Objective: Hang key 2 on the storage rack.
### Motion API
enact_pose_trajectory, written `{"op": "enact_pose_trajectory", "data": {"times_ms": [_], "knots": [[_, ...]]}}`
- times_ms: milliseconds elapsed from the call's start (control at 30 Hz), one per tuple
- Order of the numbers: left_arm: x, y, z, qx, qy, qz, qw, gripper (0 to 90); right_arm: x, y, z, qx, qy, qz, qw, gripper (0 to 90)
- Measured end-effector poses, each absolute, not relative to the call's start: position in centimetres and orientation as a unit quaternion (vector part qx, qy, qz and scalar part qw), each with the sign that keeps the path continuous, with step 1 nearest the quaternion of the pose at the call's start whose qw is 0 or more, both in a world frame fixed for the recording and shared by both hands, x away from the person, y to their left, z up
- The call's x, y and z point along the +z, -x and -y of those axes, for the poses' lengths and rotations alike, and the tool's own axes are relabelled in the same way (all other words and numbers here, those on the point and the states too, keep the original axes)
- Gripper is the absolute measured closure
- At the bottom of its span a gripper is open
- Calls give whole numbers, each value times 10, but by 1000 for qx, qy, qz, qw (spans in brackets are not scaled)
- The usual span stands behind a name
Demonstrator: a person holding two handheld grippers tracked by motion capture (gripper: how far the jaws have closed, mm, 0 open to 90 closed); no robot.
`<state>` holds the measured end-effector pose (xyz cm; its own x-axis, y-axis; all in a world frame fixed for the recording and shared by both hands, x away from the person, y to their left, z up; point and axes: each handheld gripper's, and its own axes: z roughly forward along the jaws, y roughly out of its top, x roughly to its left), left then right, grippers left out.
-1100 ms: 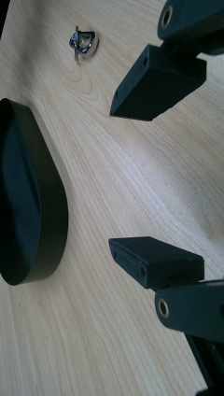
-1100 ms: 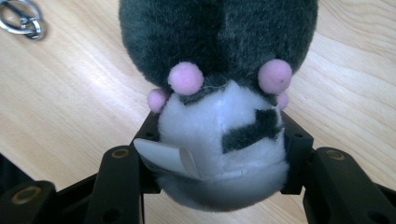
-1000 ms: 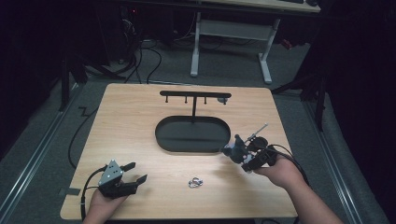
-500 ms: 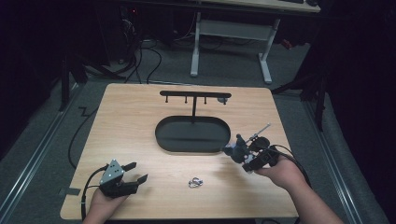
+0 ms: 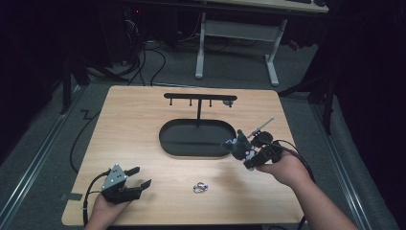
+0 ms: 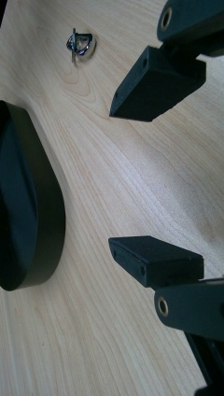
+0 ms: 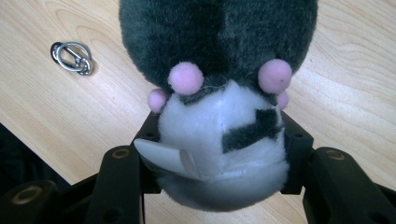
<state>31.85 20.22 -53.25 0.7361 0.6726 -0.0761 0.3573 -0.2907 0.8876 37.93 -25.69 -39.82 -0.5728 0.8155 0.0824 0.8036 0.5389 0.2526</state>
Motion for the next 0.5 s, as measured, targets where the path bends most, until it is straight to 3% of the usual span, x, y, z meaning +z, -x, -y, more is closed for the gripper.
{"op": "enact_pose_trajectory", "data": {"times_ms": [500], "knots": [[-533, -319, -202, 157, -790, -326, 495, 319, -364, -403, 247, 136, -461, -876, 35, 491]]}}
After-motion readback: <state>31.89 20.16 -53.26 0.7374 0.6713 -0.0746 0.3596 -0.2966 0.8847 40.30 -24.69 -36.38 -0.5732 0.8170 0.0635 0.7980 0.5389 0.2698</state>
